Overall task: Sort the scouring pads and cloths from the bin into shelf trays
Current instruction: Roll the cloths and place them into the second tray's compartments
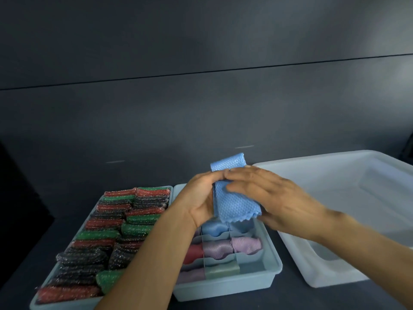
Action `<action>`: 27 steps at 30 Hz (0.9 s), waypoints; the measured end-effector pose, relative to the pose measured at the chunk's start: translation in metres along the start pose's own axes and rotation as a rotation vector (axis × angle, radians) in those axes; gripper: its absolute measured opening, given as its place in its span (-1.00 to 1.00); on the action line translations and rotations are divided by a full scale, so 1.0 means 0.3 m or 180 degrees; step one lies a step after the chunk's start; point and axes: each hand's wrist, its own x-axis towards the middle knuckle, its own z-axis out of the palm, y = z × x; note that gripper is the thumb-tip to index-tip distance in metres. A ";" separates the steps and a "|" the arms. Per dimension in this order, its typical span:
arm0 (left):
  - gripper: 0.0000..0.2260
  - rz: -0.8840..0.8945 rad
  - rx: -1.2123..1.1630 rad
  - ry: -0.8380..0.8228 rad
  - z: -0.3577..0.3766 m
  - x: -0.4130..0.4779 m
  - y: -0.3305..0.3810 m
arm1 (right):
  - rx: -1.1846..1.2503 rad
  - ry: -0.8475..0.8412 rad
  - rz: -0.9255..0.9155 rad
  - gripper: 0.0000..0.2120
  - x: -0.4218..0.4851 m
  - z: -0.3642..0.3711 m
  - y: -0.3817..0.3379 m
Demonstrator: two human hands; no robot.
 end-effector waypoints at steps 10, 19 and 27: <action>-0.39 0.0670 0.0184 -0.0469 0.008 -0.045 -0.058 | 0.3886 0.1219 0.3155 -0.89 0.080 -0.015 -0.029; -0.86 0.1817 0.0881 0.0096 0.014 -0.042 -0.063 | 0.3916 0.1151 0.2796 -0.87 0.070 -0.014 -0.058; -0.60 0.0862 0.0201 -0.0449 -0.010 -0.059 -0.036 | 0.3179 0.1238 0.2320 -0.51 0.049 -0.005 -0.030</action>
